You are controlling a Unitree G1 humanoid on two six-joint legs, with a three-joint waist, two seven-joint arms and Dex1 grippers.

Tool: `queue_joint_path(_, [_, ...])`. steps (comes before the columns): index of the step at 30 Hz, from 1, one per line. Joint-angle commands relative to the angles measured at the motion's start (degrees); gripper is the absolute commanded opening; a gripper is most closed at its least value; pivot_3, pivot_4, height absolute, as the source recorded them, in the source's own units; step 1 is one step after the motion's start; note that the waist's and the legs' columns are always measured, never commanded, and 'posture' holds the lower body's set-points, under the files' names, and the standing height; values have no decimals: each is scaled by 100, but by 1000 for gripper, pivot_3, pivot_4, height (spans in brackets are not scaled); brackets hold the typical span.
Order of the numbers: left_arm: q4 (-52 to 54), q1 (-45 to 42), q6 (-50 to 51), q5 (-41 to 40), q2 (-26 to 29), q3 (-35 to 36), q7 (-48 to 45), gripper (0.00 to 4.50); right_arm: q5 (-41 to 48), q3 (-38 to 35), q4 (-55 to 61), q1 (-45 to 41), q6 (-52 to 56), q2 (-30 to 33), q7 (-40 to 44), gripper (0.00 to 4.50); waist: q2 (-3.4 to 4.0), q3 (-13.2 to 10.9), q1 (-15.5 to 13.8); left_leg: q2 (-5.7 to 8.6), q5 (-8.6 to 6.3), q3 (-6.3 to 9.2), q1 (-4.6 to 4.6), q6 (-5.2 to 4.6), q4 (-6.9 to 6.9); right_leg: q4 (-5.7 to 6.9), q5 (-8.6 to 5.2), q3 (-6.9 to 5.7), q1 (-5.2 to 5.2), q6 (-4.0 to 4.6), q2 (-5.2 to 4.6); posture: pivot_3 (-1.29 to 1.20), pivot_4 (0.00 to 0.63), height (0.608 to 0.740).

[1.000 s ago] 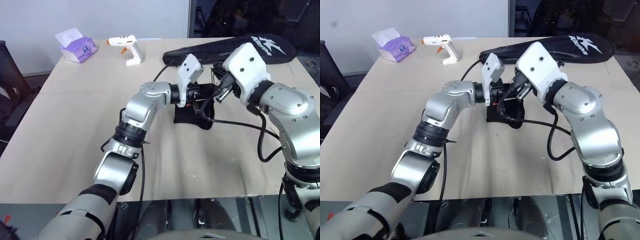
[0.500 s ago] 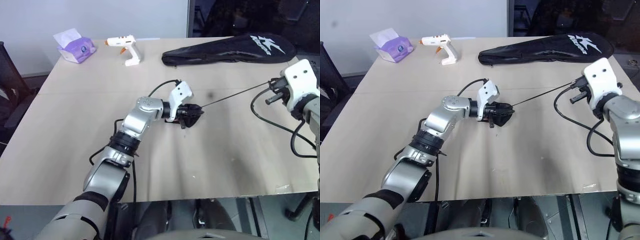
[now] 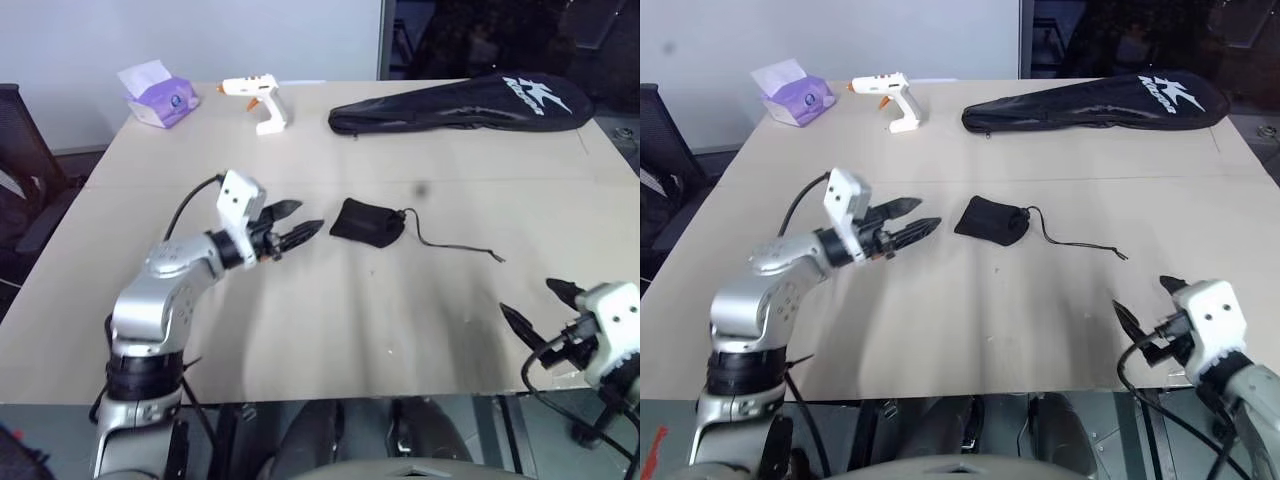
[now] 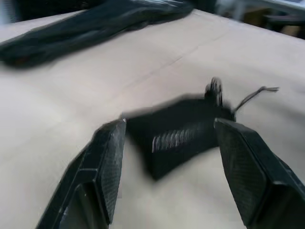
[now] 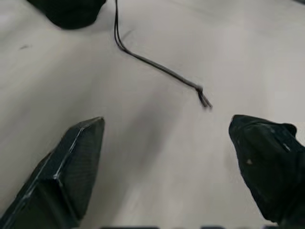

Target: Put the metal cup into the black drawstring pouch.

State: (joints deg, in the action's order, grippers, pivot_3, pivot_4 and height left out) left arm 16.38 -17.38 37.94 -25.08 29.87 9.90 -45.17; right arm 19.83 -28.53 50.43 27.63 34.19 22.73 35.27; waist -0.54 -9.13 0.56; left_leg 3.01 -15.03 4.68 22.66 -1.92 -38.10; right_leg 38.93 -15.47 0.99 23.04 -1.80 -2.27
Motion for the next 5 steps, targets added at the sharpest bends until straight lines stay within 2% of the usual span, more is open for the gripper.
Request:
queue_joint_path(1, [690,723,57,-348,29,609,276,3021,173,-315,254,622,-910,-339,134,4453,0,2,-3,-1,-2,1,-5,-3,0,-4,-1,-1,-6,0,0,0,150,740])
queue_joint_path(5, [1171,1424,176,-489,-18,907,684,3021,204,-358,265,1033,-1291,-547,36,4453,1,3,-23,-6,-3,0,-10,-4,-1,-3,-2,-2,-8,2,0,0,150,740])
